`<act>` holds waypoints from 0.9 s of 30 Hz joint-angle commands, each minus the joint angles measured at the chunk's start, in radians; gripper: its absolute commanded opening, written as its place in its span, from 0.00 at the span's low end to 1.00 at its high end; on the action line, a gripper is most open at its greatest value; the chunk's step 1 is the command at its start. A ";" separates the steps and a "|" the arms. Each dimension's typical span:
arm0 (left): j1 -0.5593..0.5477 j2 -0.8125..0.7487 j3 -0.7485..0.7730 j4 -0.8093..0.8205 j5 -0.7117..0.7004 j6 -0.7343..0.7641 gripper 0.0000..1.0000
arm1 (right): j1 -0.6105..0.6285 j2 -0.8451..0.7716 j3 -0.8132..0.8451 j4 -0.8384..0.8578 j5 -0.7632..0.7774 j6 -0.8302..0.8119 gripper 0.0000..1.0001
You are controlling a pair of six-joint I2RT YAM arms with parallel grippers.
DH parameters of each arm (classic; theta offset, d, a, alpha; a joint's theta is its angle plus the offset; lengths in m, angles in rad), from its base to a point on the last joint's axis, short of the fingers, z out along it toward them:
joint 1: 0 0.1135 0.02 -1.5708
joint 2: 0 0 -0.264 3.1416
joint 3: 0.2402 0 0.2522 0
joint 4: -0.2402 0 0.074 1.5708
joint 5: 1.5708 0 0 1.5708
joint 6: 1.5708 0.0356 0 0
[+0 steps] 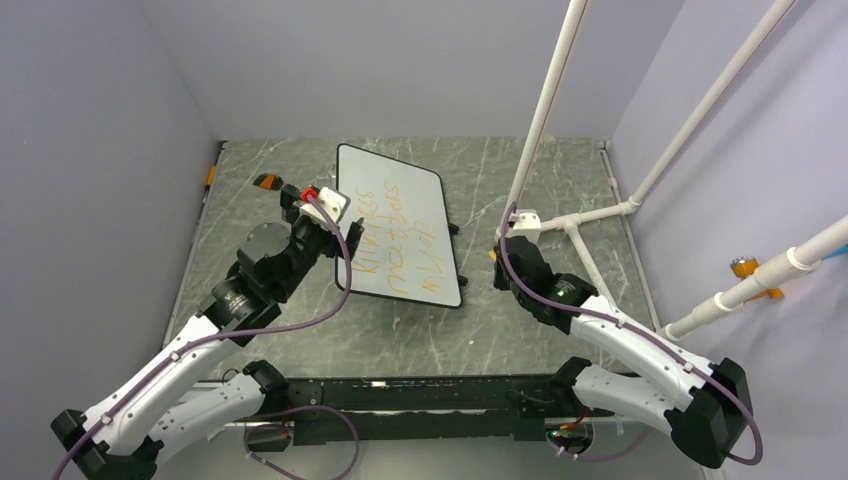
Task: Write a sentence on the whiteboard
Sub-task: Put down the whiteboard marker at the center of the board.
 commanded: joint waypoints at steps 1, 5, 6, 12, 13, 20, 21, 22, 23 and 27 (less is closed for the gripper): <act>0.003 -0.015 0.042 0.012 -0.128 -0.026 0.99 | -0.027 0.025 -0.058 0.077 0.045 0.119 0.00; 0.004 -0.004 0.054 -0.003 -0.150 -0.030 0.99 | -0.046 0.068 -0.100 0.113 0.032 0.155 0.00; 0.005 0.001 0.053 -0.004 -0.152 -0.028 0.99 | -0.048 0.075 -0.108 0.124 0.023 0.159 0.00; 0.006 0.038 0.066 -0.010 -0.176 -0.047 0.99 | -0.070 0.136 -0.143 0.166 -0.024 0.181 0.00; 0.007 0.038 0.063 -0.006 -0.182 -0.049 0.99 | -0.074 0.145 -0.144 0.167 -0.038 0.183 0.00; 0.008 0.034 0.057 0.011 -0.206 -0.043 0.99 | -0.088 0.187 -0.151 0.157 -0.096 0.203 0.10; 0.009 0.033 0.055 0.012 -0.205 -0.040 0.99 | -0.090 0.189 -0.155 0.156 -0.101 0.207 0.12; 0.009 0.032 0.053 0.013 -0.206 -0.037 0.99 | -0.092 0.188 -0.156 0.154 -0.105 0.212 0.14; 0.009 0.033 0.053 0.015 -0.208 -0.036 0.99 | -0.093 0.188 -0.160 0.152 -0.109 0.216 0.15; 0.009 0.025 0.047 0.020 -0.199 -0.028 0.99 | -0.096 0.184 -0.168 0.140 -0.121 0.231 0.22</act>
